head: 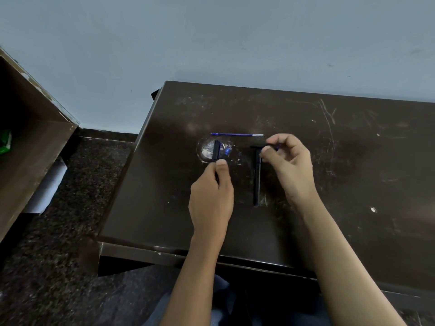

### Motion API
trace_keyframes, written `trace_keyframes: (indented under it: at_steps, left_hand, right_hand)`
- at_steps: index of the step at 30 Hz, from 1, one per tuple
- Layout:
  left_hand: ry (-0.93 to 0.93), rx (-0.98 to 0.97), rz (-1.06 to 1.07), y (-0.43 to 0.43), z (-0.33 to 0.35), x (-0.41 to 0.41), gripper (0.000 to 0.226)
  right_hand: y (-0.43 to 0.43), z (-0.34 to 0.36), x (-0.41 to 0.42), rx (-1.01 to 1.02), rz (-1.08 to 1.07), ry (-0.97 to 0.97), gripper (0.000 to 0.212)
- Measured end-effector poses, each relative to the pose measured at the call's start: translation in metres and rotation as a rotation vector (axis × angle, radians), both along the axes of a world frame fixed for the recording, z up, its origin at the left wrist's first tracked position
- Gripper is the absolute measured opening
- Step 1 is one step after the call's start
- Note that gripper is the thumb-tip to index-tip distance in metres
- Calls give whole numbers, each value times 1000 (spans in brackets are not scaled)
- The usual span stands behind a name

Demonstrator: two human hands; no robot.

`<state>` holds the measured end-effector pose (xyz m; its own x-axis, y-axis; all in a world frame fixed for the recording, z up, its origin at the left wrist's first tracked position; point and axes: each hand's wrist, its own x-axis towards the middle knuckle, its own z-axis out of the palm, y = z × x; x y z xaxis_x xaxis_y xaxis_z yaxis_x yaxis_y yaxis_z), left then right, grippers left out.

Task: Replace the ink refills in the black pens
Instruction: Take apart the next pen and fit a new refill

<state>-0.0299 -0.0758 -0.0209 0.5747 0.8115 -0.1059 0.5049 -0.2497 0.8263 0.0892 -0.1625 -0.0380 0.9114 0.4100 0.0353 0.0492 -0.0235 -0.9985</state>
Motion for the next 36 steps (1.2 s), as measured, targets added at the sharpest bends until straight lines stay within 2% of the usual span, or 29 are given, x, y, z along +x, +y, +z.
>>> trace_keyframes:
  at_steps: [5,9,18,21,23,26,28,36]
  left_hand:
    - [-132,-128,63,5,-1,2,27]
    - [-152,-187,53,6,0,2,26]
    - [-186,-185,56,5,1,1,25]
    - [-199,-127,15,5,0,0,19]
    - [-232,-95,11,5,1,0,17]
    - [-280,-78,6,4,3,-1,16]
    - [-296,-59,-9,3,4,-1,16]
    - [-329,-59,-26,2,5,0,14]
  right_hand:
    - [-5,4,-6,-365,361,-305,15]
    - [-6,2,-9,-581,522,-373,19]
    - [1,-6,-12,-652,548,-462,19]
    - [3,-6,-12,-560,451,-473,20]
    - [6,-1,-16,-442,368,-385,20]
    - [12,5,-21,-218,291,-127,11]
    - [15,10,-25,-81,270,26,17]
    - [21,12,-31,85,169,361,22]
